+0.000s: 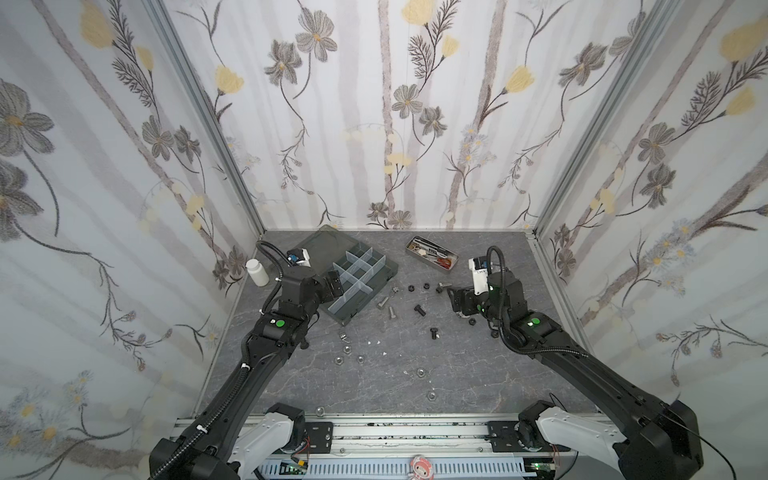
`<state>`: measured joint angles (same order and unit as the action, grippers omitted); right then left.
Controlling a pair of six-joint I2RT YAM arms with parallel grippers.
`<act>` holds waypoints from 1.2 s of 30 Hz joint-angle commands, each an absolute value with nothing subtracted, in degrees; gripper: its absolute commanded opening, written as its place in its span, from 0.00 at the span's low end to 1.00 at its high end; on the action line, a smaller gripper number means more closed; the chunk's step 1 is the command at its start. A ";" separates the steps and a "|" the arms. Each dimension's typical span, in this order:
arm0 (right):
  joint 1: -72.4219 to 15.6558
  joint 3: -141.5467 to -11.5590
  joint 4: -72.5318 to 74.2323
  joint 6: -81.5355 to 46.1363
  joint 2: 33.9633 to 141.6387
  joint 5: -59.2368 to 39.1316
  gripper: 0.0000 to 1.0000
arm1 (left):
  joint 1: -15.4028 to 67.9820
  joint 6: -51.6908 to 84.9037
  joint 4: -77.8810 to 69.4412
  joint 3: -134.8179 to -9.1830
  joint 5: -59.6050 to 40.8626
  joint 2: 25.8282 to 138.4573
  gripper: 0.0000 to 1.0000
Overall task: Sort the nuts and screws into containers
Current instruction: 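Raise both arms from rest and move them toward the scattered hardware, then lower the right gripper onto a black hex bolt and close it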
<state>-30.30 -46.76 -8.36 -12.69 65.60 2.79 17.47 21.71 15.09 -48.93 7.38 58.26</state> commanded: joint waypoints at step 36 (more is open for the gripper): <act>-34.36 -71.89 -23.89 -4.03 109.96 -2.64 0.41 | 15.64 25.58 13.10 -51.08 -15.47 61.70 1.00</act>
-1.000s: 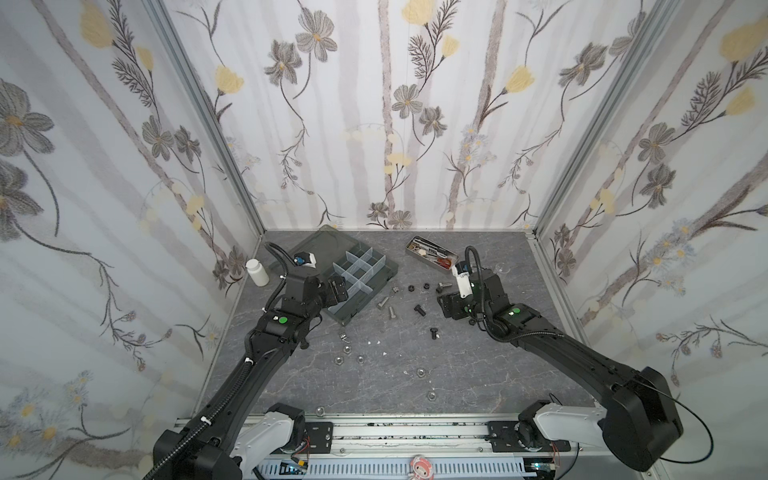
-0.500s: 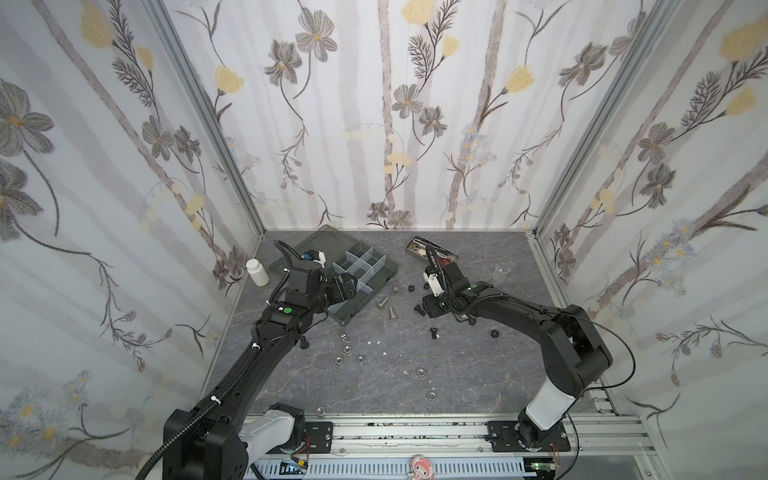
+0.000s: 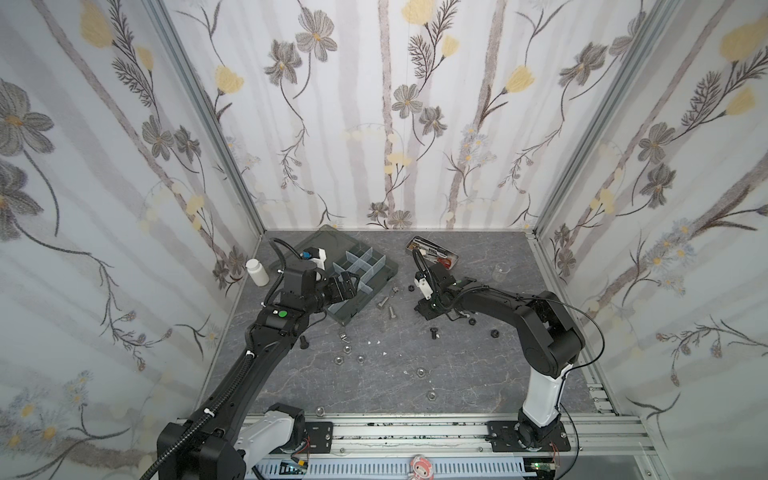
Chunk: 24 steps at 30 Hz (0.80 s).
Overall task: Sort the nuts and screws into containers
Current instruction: 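Lower the right gripper onto a black hex bolt and close it, then carry the black bolt with the right gripper over the organizer and release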
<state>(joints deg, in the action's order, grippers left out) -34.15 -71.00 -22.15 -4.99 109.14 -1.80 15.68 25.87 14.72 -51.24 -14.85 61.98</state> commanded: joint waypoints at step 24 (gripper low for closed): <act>-35.24 -74.18 -24.71 -3.87 114.04 -3.96 0.14 | 14.35 27.27 11.82 -49.83 -13.16 61.88 1.00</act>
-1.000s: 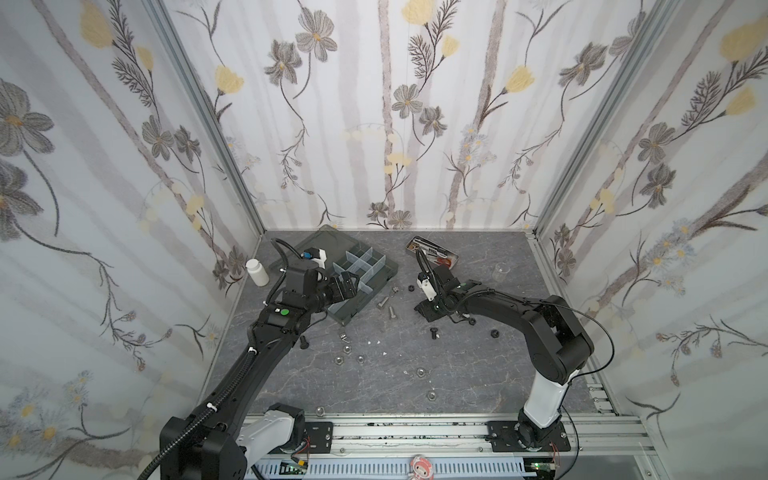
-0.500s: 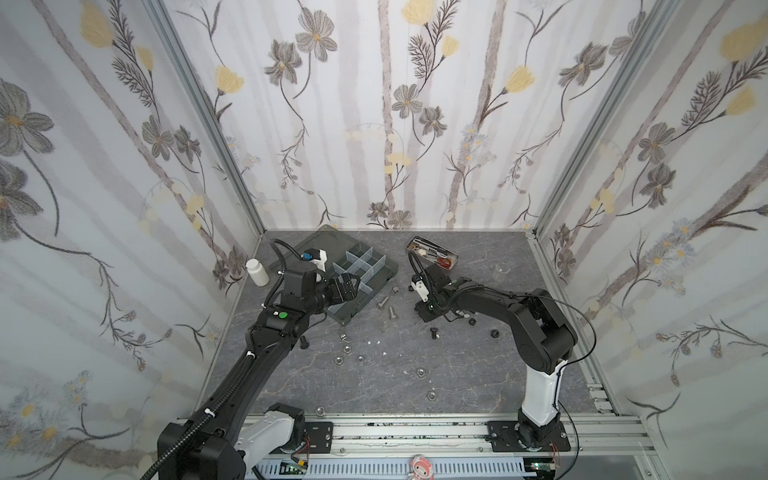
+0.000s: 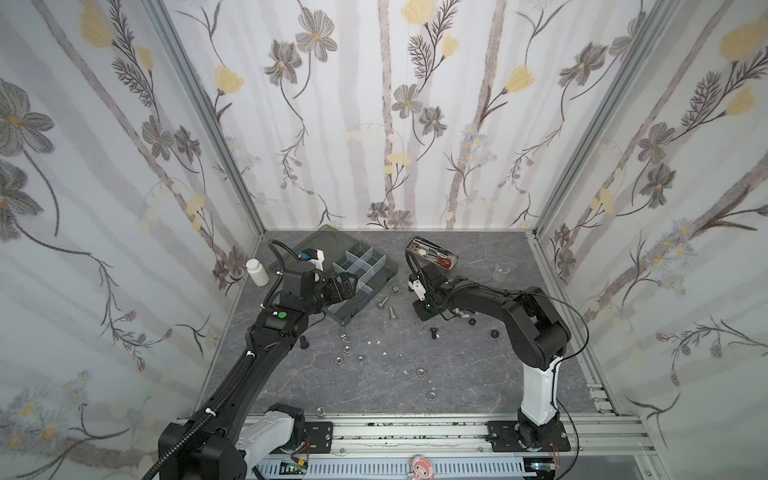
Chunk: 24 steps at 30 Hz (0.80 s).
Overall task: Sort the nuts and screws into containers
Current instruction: 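Carry the black bolt with the right gripper over the organizer and release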
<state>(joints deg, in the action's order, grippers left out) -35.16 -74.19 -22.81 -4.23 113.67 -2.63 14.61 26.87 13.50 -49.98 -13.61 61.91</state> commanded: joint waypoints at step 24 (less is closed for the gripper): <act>-35.83 -94.36 -24.94 -5.38 114.81 -9.66 0.00 | 13.88 25.63 13.78 -48.25 -7.76 59.01 1.00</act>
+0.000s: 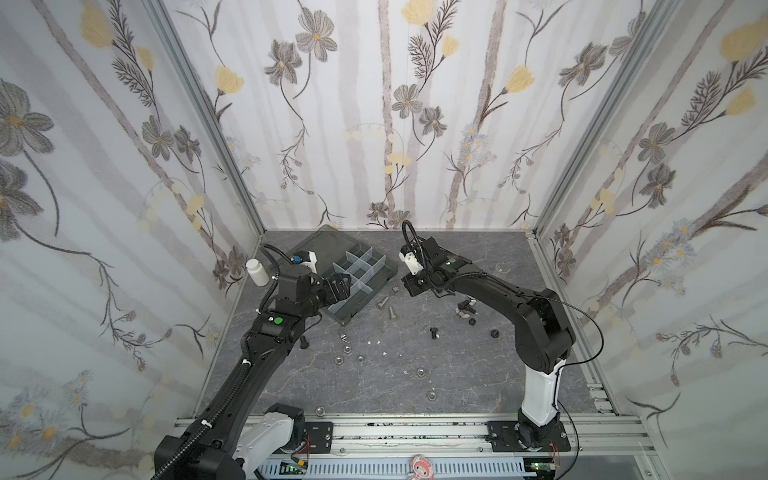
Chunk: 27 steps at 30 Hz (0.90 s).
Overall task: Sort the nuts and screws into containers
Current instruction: 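Carry the black bolt with the right gripper over the organizer and release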
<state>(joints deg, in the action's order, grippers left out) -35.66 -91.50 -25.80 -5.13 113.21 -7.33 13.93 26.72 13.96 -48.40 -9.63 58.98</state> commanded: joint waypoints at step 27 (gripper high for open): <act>-37.00 -116.74 -4.82 -12.05 136.28 -16.25 0.00 | 13.36 24.26 14.86 -48.77 -10.27 62.58 1.00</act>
<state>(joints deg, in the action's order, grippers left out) -36.91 -115.55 -10.26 -10.37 135.20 -15.11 13.50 24.38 15.27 -48.86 -9.52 62.43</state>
